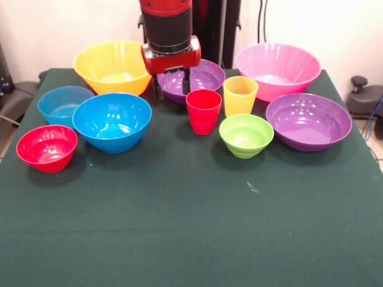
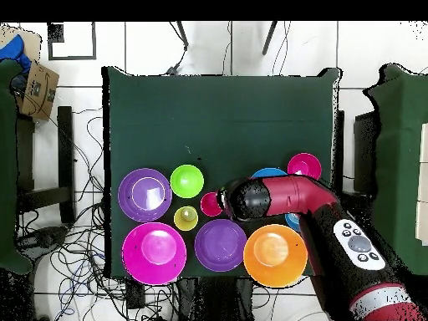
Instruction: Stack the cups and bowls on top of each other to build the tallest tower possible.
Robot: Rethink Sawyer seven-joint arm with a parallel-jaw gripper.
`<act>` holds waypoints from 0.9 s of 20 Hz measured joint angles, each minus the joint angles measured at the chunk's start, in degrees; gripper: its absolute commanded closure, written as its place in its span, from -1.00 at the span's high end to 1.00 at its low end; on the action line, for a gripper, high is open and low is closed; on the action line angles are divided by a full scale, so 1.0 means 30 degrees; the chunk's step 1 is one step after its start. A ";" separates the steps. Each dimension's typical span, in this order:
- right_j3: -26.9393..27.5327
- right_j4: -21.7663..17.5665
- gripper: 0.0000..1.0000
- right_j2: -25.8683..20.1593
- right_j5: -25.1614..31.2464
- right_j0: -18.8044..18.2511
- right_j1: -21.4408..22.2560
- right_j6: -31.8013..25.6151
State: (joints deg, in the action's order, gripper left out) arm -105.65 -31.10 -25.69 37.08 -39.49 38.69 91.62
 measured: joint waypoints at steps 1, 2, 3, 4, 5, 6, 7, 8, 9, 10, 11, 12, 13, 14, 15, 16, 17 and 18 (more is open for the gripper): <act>0.0061 -0.0111 1.00 -0.0025 0.0004 0.0000 0.0000 0.0000; 0.0143 -0.0214 1.00 -0.0058 0.0052 0.0000 0.0000 0.0000; 0.0209 -0.0270 1.00 -0.0083 0.0095 0.0000 0.0000 0.0000; 0.0273 -0.0313 1.00 -0.0107 0.0135 0.0000 0.0000 0.0000; 0.0298 -0.0329 1.00 -0.0118 0.0151 0.0000 0.0000 0.0000; 0.0345 -0.0348 1.00 -0.0135 0.0182 0.0000 0.0000 0.0000; 0.0424 -0.0388 1.00 -0.0173 0.0226 -0.0002 0.0000 0.0000; 0.0444 -0.0388 1.00 -0.0187 0.0226 -0.0008 0.0000 0.0000; 0.0452 -0.0384 1.00 -0.0198 0.0226 -0.0016 0.0000 0.0000; 0.0447 -0.0392 1.00 -0.0226 0.0230 -0.0055 0.0002 0.0000; 0.0449 -0.0388 1.00 -0.0253 0.0226 -0.0112 0.0008 0.0000; 0.0448 -0.0390 1.00 -0.0275 0.0228 -0.0165 0.0008 0.0000; 0.0447 -0.0392 1.00 -0.0297 0.0230 -0.0219 0.0008 0.0000; 0.0444 -0.0396 1.00 -0.0344 0.0230 -0.0349 0.0008 0.0000; 0.0444 -0.0396 1.00 -0.0368 0.0230 -0.0428 0.0008 0.0000; 0.0444 -0.0440 1.00 -0.0424 0.0226 -0.0599 0.0012 0.0000; 0.0441 -0.0487 1.00 -0.0457 0.0230 -0.0699 0.0016 0.0000; 0.0441 -0.0634 1.00 -0.0534 0.0230 -0.0948 0.0037 0.0000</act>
State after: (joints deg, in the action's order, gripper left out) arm -104.33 -33.01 -27.29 37.77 -42.33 38.80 91.62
